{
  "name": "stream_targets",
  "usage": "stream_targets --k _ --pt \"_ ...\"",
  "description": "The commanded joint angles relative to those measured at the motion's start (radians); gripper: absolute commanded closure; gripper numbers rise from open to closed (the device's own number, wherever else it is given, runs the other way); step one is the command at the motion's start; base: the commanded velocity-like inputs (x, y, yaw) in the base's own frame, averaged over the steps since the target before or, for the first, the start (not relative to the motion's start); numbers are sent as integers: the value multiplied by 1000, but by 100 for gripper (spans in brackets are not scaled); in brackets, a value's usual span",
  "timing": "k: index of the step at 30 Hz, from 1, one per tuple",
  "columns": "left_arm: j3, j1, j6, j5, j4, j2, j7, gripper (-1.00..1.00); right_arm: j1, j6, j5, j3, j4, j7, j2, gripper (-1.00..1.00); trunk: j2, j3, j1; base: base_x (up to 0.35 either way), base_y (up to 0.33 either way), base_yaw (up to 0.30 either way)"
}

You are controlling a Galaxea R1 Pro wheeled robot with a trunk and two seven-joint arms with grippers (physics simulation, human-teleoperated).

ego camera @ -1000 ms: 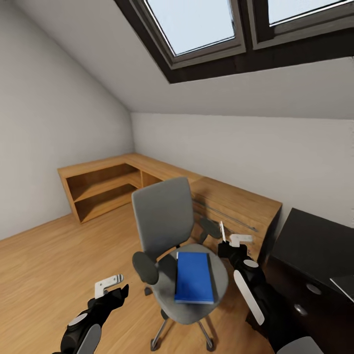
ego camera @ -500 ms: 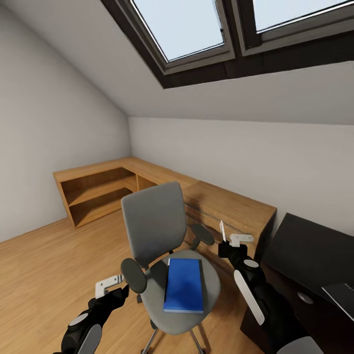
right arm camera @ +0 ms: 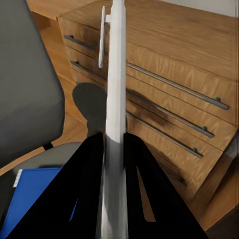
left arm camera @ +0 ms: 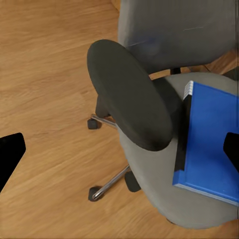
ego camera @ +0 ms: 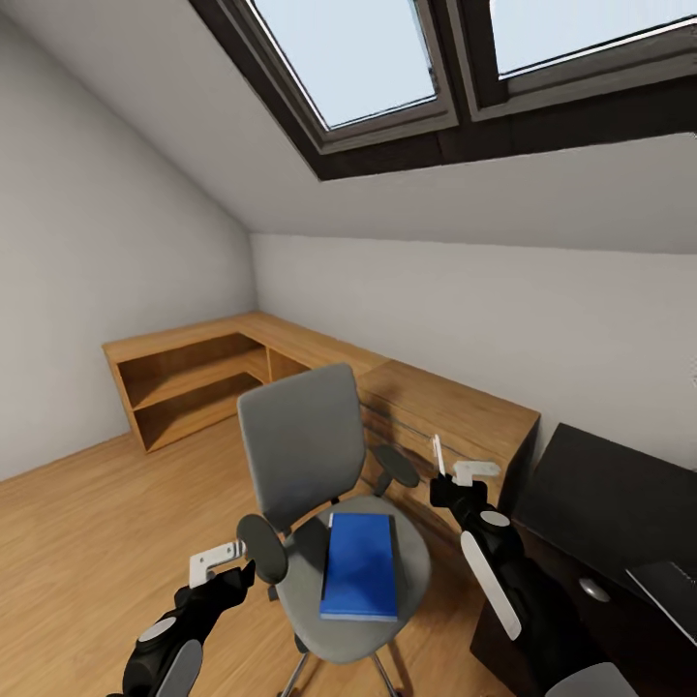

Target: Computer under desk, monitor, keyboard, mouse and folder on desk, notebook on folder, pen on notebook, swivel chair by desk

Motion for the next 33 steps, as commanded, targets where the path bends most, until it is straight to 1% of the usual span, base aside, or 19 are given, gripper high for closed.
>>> stream_targets --k 1,6,12,21,24,25,29,30,31,33 --pt "-2 -1 1 10 -2 1 10 -100 -1 2 -12 1 -1 -10 -1 100 6 2 -4 0 0 -179" --pt "-2 -1 1 10 -2 1 10 -100 -1 5 -12 -33 -2 -10 -2 100 41 18 -23 0 0 -232" --pt "-2 -1 1 10 -2 1 10 -100 -1 5 -12 -44 -3 -10 -2 100 83 36 -46 0 0 -255" --pt "-2 -1 1 10 -2 1 10 -100 -1 6 -12 -74 -4 -10 -2 100 146 65 -81 0 0 -259" --pt "-2 -1 1 10 -2 1 10 -100 -1 6 -12 -92 -5 -10 -2 100 167 74 -92 0 0 -260" --pt "-2 -1 1 10 -2 1 10 -100 -1 6 -12 -105 -5 -10 -2 100 174 77 -96 0 0 -260" --pt "-3 -1 1 11 -5 1 7 -100 -1 7 -12 -125 -5 -10 -2 100 202 90 -111 0 0 -260" --pt "-4 -1 1 11 -9 1 6 -100 -1 7 -12 -130 -4 -10 -2 100 209 93 -115 0 0 -261" --pt "-16 -1 1 11 -15 1 6 -100 -1 7 -12 -133 -4 -10 -1 100 216 96 -119 0 0 -261" --pt "-28 -1 1 11 -19 1 6 -100 -1 7 -11 -134 -3 -10 -1 100 223 99 -123 0 0 -261"
